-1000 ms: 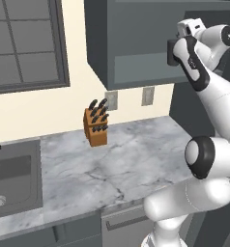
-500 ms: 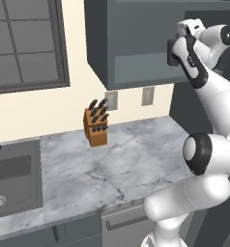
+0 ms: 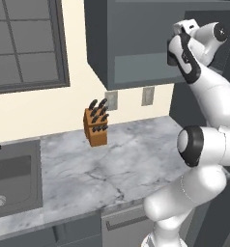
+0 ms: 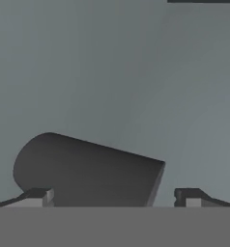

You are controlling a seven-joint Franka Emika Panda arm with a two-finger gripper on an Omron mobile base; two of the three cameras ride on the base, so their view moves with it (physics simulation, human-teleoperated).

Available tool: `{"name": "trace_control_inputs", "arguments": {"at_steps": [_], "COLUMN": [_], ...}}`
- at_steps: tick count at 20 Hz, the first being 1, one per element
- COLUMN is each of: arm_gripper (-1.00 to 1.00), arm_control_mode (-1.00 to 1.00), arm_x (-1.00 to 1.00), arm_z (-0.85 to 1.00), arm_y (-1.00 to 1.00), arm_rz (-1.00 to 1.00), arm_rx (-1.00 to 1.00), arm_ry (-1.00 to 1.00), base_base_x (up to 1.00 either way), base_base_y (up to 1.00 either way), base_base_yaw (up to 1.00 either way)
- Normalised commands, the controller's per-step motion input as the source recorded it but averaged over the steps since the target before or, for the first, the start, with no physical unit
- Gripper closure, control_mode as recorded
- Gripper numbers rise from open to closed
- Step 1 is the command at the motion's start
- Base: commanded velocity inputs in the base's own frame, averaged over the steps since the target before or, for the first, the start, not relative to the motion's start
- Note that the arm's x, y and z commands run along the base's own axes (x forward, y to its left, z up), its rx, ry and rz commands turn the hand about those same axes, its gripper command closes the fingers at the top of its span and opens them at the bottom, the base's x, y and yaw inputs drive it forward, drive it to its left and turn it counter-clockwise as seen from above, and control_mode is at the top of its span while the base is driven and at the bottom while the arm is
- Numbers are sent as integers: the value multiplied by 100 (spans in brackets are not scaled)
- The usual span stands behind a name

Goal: There is a bowl on the dining counter. Grab a lemon wedge from the fridge and place it in the bowl. Then get the liquor bottle and glass cup from the cabinet and place them next to the bowl.

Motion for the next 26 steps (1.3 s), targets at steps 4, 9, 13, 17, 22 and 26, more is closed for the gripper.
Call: {"name": "trace_control_inputs", "arguments": {"at_steps": [4,9,13,17,22,26], "arm_gripper": [-100,-100,-100,-100,-100,-100], "arm_control_mode": [-100,-100,-100,-100,-100,-100], "arm_x": [20,9,1,0,0,0], "arm_z": [-8,-8,-7,-12,-17,-21], "arm_y": [0,-4,-22,-24,-8,0], "arm_rz": [0,0,0,0,1,1], "arm_rx": [-1,0,0,0,-1,-5], "arm_ry": [7,6,1,0,0,0], "base_base_x": [0,0,0,0,0,0], "base_base_y": [0,0,0,0,0,0], "base_base_yaw": [0,0,0,0,0,0]}}
